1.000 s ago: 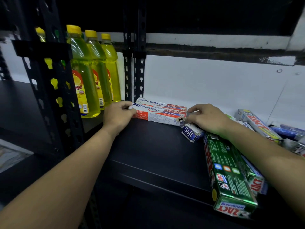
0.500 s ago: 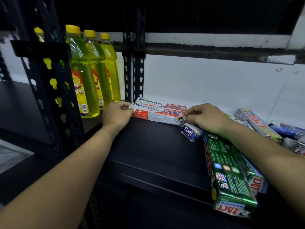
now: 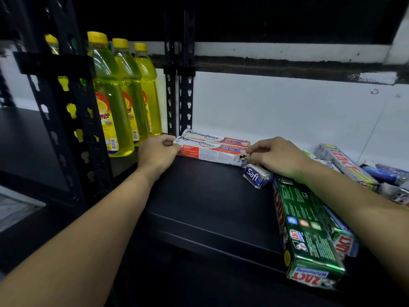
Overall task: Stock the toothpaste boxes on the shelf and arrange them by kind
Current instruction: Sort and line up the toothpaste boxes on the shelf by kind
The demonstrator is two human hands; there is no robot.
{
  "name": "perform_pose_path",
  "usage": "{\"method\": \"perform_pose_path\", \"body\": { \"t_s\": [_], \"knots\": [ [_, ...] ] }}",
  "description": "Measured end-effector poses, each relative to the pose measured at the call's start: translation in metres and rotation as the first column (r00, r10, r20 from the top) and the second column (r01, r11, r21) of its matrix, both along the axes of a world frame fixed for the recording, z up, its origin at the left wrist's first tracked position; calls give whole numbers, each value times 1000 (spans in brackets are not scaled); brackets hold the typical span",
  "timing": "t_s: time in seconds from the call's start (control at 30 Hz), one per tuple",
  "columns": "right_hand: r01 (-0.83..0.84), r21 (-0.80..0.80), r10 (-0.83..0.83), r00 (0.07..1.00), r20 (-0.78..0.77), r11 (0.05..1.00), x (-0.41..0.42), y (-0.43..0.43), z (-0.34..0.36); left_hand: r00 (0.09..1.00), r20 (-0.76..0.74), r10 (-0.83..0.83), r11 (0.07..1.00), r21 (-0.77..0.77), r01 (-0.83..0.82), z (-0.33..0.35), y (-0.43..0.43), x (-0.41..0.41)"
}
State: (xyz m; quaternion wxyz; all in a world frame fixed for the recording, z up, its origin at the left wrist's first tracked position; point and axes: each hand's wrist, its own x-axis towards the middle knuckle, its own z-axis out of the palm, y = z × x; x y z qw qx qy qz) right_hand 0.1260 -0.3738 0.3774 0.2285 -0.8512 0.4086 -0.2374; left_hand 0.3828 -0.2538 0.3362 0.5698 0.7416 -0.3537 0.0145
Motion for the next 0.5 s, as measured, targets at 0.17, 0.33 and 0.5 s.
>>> {"method": "perform_pose_path", "body": {
  "t_s": [0.17,0.33,0.5],
  "knots": [
    [-9,3,9,1000,0,1000,-1,3,3,1000,4,2,1000,-10,-2,1,1,-1],
    [-5,0,5,1000,2,1000,-1,1,1,1000,17,16,1000,-5,-16,1,0,0],
    [-10,0,10,1000,8,1000,-1,1,0,999,23,27,1000,-13,-27,1,-1,1]
  ]
}}
